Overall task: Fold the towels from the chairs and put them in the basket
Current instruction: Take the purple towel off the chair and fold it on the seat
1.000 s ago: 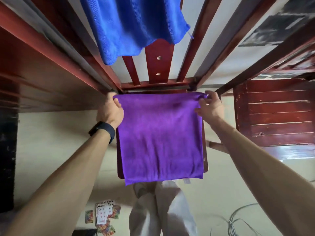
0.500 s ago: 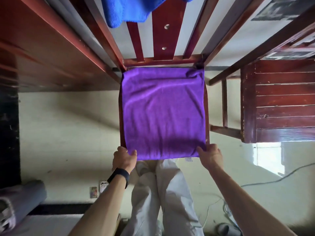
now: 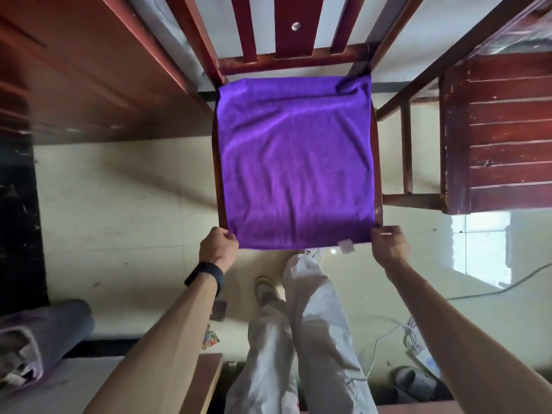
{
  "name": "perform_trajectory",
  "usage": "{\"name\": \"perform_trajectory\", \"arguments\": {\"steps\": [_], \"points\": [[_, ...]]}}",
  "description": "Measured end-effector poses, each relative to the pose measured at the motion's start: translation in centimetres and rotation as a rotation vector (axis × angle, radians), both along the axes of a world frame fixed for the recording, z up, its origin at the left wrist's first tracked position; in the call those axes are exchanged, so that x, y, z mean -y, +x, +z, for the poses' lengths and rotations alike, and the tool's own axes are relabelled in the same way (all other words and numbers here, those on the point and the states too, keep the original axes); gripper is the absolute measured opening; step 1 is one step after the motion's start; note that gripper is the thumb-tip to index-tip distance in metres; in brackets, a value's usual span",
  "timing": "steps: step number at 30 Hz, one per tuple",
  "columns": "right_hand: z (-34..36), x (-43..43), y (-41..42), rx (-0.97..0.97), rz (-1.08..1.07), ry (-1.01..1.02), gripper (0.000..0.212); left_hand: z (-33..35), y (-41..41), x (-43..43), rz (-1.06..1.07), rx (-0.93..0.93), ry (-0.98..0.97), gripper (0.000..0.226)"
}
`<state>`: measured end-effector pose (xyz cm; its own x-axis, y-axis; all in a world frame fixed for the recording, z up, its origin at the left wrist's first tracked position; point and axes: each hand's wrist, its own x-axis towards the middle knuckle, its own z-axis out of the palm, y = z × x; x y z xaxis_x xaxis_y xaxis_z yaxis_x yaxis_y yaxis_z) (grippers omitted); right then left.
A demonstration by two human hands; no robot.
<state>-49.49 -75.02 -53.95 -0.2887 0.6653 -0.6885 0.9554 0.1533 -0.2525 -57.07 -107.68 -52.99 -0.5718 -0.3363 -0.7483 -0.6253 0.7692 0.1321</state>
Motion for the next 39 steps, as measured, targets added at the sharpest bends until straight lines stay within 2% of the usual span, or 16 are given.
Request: {"name": "perform_trajectory", "arguments": {"steps": [5,11,14,19,22,24,27,31,34,37,39], "points": [[2.1,-0.3,-0.3,-0.094,-0.014,-0.069,0.031,2.0,-1.1,1.6,0.199,-0.030,0.172,0.017],[5.3,-0.2,-1.5,-0.176,-0.108,-0.102,0.015,5.9,-1.5,1.8,0.320,-0.023,0.406,0.019],[5.4,-0.1,-0.9,-0.162,-0.089,-0.084,0.013,6.7,-0.8,1.8,0.385,-0.032,0.502,0.007],[4.7,0.5,0.3,-0.176,-0.151,-0.149,0.021,5.9,0.5,1.7,0.332,-0.060,0.450,0.014],[4.4,0.7,1.2,-0.130,-0.171,-0.246,0.008,5.5,1.1,2.1,0.351,0.009,0.433,0.014],[4.8,0.7,0.9,-0.127,-0.165,-0.253,0.011,5.8,0.9,2.2,0.433,0.017,0.480,0.015],[6.8,0.1,-1.3,-0.271,-0.234,-0.308,0.012,7.3,-1.2,1.8,0.581,-0.062,0.588,0.004],[11.2,-0.8,-5.4,-0.576,-0.297,-0.348,0.010,10.3,-5.0,1.7,0.765,-0.251,0.744,0.002],[13.7,-1.1,-7.0,-0.745,-0.287,-0.333,0.011,11.5,-6.3,1.9,0.814,-0.357,0.805,0.003],[12.3,-1.1,-6.8,-0.738,-0.254,-0.274,0.012,10.1,-5.7,1.5,0.820,-0.381,0.756,0.004],[9.5,-0.7,-6.0,-0.634,-0.213,-0.185,0.012,8.1,-4.8,1.0,0.791,-0.357,0.669,0.001]]}}
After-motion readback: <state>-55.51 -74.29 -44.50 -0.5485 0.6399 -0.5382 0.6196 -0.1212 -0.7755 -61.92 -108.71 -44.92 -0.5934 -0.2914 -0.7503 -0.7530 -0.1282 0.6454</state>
